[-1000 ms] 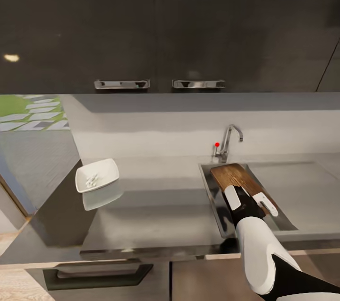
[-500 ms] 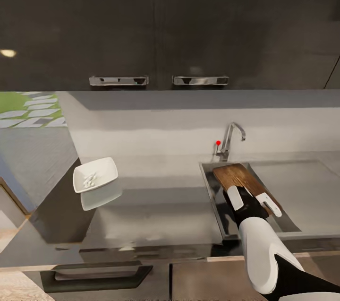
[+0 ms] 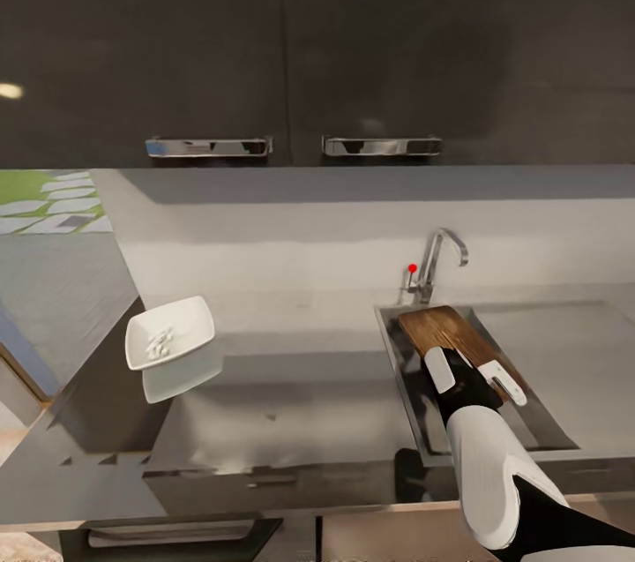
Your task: In the kitchen, take the Vidalia onion out of the sink, dice it on the chopping board with the paring knife, put the diced onion into the bowl on the countertop, then place both the paring knife and the chopping board into the sink.
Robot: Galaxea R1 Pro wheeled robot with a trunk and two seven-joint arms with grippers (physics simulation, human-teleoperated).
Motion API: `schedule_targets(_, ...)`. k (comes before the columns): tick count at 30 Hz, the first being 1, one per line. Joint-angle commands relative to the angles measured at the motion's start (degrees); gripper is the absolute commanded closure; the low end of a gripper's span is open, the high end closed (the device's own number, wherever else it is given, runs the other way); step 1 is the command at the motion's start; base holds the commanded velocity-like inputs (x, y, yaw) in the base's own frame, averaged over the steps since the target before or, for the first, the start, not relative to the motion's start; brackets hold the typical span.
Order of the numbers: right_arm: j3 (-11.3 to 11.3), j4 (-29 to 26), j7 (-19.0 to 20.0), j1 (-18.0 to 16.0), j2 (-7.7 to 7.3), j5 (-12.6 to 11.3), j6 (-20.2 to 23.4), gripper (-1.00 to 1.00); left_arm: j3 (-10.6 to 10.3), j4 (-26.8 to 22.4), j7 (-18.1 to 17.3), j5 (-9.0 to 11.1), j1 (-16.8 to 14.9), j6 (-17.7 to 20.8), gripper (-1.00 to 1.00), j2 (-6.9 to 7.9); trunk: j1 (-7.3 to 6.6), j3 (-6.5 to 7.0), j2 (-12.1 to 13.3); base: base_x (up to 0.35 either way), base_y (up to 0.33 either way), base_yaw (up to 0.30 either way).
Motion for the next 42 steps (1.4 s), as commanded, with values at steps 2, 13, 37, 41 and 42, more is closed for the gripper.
schedule_targets(2, -0.14, -0.09, 0.02, -0.01, 0.04, -0.14, -0.14, 1.00, -0.16, -0.13, 0.12, 0.18, 0.03, -0.05, -1.00, -0.02, 0.03, -0.30, -0.13, 0.004, 0.000, 0.000)
schedule_targets(13, -0.23, -0.09, 0.11, 0.04, -0.32, -0.14, -0.14, 1.00, -0.22, -0.13, 0.11, 0.18, 0.03, -0.05, -1.00, -0.02, 0.03, -1.31, -0.13, 0.001, 0.000, 0.000)
schedule_targets(37, -0.45, -0.08, 0.19, 0.07, -0.44, -0.14, -0.13, 1.00, -0.15, 0.56, 0.11, 0.18, 0.03, -0.03, -1.00, -0.02, 0.03, -3.51, -0.13, 0.030, 0.000, 0.000)
schedule_targets(41, -0.46, -0.02, 0.20, 0.05, -0.43, -0.14, -0.10, 1.00, -0.15, 0.57, 0.11, 0.18, 0.03, -0.04, -1.00, -0.02, 0.03, -3.88, -0.13, 0.000, 0.000, 0.000)
schedule_targets(42, -0.45, -0.01, 0.20, 0.05, -0.43, -0.14, -0.10, 1.00, -0.15, 0.57, 0.11, 0.18, 0.03, -0.04, -1.00, -0.02, 0.03, -3.97, -0.13, 0.000, 0.000, 0.000)
